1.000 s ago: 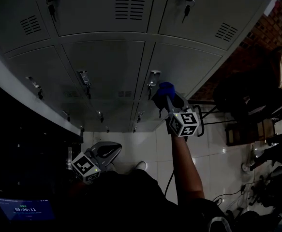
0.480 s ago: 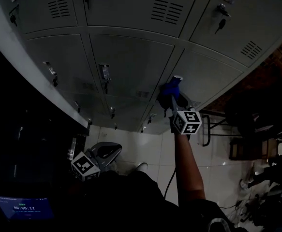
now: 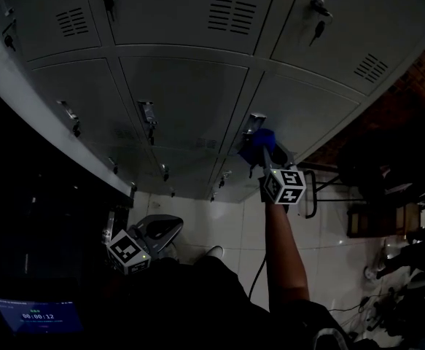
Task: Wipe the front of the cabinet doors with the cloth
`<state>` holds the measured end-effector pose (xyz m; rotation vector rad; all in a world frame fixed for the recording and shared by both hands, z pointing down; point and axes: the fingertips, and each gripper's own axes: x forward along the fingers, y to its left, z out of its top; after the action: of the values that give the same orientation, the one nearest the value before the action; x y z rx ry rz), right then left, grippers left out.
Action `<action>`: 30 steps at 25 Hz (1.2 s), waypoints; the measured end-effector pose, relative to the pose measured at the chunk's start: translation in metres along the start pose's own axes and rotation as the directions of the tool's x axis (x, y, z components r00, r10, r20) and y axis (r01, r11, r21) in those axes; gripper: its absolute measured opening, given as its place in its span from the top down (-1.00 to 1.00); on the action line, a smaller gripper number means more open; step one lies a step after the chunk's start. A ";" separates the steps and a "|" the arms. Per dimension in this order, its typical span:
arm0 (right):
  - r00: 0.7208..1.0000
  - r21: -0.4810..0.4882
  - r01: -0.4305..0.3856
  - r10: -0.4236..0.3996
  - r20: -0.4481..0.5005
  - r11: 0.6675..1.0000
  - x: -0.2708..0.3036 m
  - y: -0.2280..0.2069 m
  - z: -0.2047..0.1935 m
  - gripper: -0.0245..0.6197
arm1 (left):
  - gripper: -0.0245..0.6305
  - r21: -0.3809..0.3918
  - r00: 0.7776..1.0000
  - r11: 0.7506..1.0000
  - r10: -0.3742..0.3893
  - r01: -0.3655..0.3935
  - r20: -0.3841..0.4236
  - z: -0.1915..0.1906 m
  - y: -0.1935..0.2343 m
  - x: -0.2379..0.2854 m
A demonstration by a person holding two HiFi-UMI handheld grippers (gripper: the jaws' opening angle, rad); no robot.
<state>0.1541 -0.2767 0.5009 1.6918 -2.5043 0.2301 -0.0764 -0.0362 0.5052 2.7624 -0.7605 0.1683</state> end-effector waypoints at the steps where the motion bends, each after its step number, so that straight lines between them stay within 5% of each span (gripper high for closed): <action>1: 1.000 0.004 0.011 -0.011 -0.001 1.000 -0.003 -0.007 -0.002 0.68 | 0.93 0.000 1.000 1.000 -0.002 0.002 -0.003 -0.001 0.000 0.003; 20: 0.949 0.110 0.314 -0.312 -0.030 0.943 -0.073 -0.162 -0.025 0.68 | 0.93 0.005 0.995 0.995 -0.095 0.095 -0.026 0.002 -0.010 0.057; 30: 0.941 0.149 0.337 -0.340 -0.005 0.930 -0.094 -0.157 -0.025 0.68 | 0.93 0.004 0.994 0.995 -0.101 0.102 -0.030 0.000 -0.008 0.054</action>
<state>0.3347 -0.2444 0.5188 2.1571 -2.2042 0.3728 -0.0257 -0.0553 0.5134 2.7895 -0.6114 0.1916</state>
